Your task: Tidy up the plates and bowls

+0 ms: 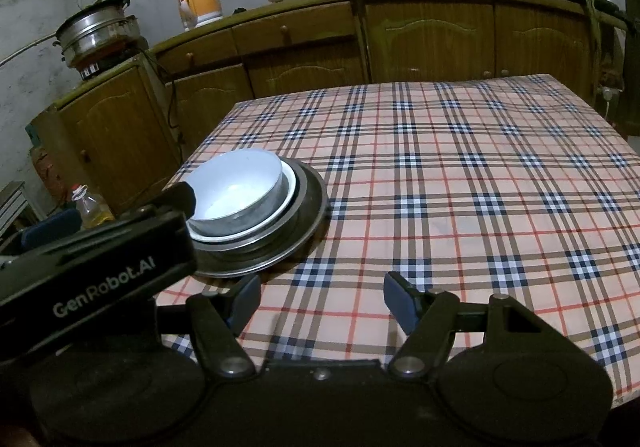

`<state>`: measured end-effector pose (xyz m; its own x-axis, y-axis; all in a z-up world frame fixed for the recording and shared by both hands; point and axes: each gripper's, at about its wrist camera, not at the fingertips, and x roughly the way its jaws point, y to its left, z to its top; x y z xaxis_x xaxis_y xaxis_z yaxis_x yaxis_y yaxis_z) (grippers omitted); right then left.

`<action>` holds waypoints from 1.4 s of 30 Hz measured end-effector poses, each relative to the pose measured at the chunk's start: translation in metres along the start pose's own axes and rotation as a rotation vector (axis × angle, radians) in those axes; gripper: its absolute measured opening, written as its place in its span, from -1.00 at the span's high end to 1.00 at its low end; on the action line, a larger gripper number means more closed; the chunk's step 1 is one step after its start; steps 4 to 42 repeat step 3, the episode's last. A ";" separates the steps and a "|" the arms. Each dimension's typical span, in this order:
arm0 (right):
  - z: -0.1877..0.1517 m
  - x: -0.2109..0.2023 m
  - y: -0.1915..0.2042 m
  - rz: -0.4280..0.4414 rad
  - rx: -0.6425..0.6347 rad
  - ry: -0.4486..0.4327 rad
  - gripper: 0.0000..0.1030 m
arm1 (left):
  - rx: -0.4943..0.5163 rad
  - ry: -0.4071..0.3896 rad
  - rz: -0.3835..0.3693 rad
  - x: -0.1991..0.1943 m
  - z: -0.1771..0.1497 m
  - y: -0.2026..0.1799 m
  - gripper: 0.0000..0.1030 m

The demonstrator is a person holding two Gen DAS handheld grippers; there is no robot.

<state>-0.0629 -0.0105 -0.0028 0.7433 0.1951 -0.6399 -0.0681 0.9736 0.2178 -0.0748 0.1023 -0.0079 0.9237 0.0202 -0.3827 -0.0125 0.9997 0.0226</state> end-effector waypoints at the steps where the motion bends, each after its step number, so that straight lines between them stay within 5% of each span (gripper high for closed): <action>1: 0.000 0.000 0.000 0.000 0.000 0.001 -0.57 | -0.001 0.002 0.000 0.000 0.000 0.000 -1.00; 42: 0.000 0.001 0.000 -0.002 0.001 0.002 -0.57 | -0.002 0.006 -0.003 0.001 0.000 -0.001 -1.00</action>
